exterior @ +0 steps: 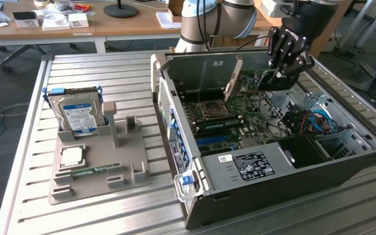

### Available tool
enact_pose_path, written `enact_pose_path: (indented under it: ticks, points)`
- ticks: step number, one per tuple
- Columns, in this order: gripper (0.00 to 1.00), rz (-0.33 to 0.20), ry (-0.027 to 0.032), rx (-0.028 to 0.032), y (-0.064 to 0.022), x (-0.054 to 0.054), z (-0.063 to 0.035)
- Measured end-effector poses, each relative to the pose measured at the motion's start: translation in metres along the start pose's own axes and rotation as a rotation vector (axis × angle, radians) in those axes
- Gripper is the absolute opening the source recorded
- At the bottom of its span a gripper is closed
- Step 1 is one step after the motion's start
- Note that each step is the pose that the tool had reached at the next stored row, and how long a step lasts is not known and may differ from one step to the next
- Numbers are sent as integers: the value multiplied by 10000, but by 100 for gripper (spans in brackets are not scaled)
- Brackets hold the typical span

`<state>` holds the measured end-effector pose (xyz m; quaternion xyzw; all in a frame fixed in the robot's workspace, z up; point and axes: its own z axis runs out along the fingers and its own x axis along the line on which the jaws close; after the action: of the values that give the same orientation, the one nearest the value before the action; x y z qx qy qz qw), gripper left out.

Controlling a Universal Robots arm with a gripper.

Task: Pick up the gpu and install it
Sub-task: 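Insert the gpu into the slot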

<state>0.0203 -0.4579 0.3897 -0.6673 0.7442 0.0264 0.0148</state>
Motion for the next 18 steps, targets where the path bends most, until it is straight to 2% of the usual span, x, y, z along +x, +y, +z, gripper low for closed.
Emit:
enact_pose_path:
  ticks: [11, 18]
  points:
    - [27, -54, -2, 25, 239, 33, 12]
    - [27, -148, 1, 19, 260, 37, 28]
